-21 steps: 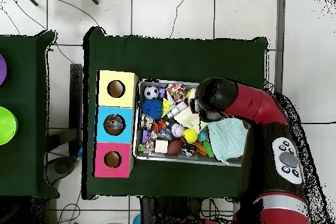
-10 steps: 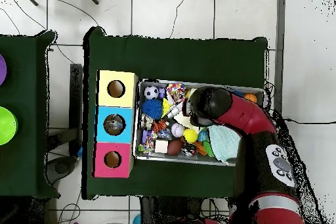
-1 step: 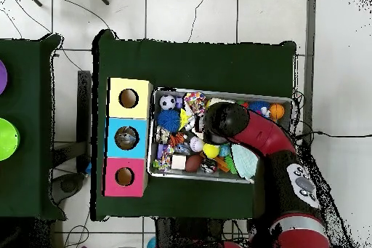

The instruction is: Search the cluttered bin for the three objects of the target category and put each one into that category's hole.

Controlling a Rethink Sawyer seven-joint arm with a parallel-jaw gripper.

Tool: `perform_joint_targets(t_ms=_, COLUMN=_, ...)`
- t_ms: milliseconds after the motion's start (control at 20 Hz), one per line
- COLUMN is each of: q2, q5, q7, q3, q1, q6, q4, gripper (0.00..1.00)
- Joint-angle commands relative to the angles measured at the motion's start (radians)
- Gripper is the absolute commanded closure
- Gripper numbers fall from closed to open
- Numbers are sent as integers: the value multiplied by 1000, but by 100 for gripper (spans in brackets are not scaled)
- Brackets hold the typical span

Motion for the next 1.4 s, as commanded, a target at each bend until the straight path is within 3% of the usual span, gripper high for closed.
perform_joint_targets(t_ms=50, q2=29, q5=64, q7=244, q3=76, q1=31, q6=-62, q4=126, gripper=0)
perform_joint_targets(t_ms=600, q2=38, q5=100, q7=262, q3=30, q1=73, q6=-67, q4=142, gripper=0)
perform_joint_targets(t_ms=950, q2=88, q5=79, q7=214, q3=45, q1=45, q6=-160, q4=164, gripper=0)
perform_joint_targets(t_ms=1400, q2=128, q5=48, q7=179, q3=25, q1=43, q6=-153, q4=131, gripper=0)
